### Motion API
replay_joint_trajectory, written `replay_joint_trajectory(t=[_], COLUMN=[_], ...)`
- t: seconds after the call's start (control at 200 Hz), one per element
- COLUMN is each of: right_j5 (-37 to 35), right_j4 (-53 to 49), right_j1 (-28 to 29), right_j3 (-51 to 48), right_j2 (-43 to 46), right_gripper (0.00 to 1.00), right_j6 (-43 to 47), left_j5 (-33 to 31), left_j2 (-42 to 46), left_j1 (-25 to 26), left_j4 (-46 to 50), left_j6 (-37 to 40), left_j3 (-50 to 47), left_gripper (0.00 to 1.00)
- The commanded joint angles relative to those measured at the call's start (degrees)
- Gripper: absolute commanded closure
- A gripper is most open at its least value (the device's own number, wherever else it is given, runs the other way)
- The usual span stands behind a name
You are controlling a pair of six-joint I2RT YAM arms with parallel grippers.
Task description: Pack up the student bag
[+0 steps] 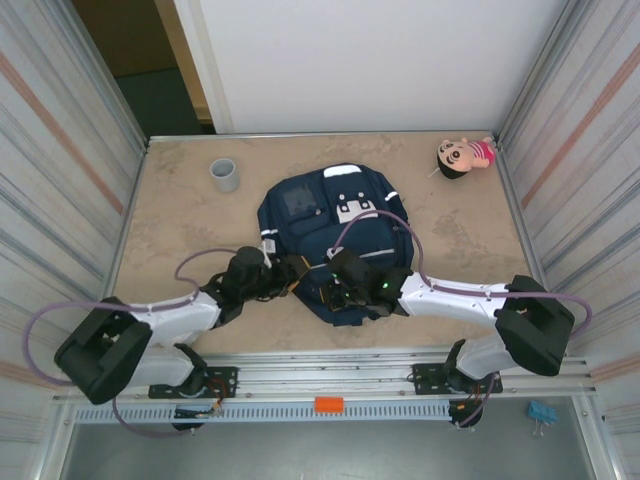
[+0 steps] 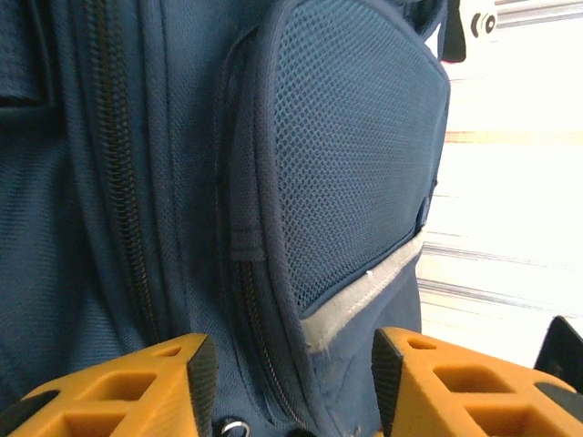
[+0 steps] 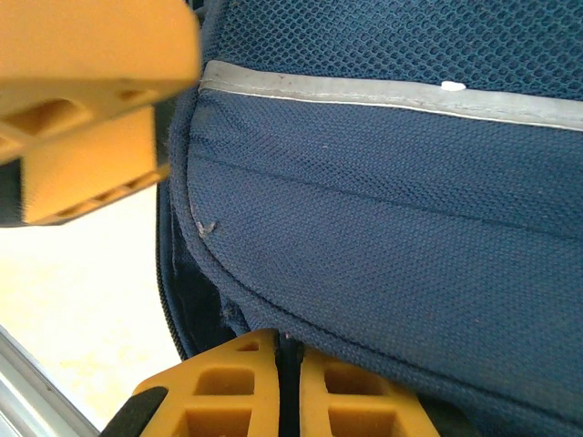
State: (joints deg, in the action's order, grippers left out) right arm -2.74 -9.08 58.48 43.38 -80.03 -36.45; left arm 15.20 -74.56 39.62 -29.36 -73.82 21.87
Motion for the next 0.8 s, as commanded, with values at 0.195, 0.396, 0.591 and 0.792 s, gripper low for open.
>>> replay_joint_trajectory(t=[0.195, 0.396, 0.591, 0.792], right_j5=[-0.7, -2.8, -0.8, -0.5], right_j4=[0.3, -7.4, -12.5, -13.9], right_j1=[0.2, -5.0, -12.9, -15.7], right_j3=[0.5, -2.5, -5.1, -5.0], right_j2=[1.8, 8.6, 14.6, 15.4], right_gripper=[1.0, 1.0, 1.0, 1.0], right_j6=[1.7, 3.1, 6.5, 9.6], left_j5=[1.9, 3.8, 5.5, 12.6], left_j2=[-8.5, -4.4, 1.4, -0.1], left_j1=[0.3, -4.8, -11.3, -18.6], left_j4=[-10.3, 4.0, 25.5, 32.6], left_j6=[-1.7, 7.7, 24.3, 32.7], left_j3=[5.4, 6.7, 12.1, 15.2], left_gripper=[0.82, 1.0, 1.0, 1.0])
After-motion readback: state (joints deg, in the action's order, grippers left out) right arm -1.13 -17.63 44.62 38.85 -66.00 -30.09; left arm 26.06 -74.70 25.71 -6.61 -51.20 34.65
